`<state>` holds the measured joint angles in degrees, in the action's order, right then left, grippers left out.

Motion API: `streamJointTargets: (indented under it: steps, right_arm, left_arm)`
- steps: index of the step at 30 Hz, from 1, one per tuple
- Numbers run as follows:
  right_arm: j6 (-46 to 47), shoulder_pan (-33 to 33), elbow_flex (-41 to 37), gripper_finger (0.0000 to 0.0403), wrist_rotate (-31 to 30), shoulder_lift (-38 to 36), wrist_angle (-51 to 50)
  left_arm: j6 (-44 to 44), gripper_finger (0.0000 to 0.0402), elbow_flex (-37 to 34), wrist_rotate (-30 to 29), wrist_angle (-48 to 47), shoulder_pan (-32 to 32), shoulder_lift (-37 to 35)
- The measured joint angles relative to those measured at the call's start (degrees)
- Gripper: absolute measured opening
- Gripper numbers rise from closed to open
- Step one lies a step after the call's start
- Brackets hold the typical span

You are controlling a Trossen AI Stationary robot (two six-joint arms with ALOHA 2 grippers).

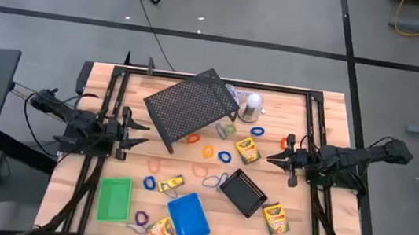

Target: Pick & Place Office Desk Supplies

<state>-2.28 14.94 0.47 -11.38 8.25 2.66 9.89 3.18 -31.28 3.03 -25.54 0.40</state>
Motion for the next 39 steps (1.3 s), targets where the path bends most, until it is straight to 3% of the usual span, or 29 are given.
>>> streamJointTargets:
  steps: [39]
  right_arm:
    - [-0.01, 0.00, -0.02, 0.0046, 0.00, 0.00, 0.02]
  left_arm:
    - [0.00, 0.0181, 0.02, 0.02, 0.00, 0.00, -0.02]
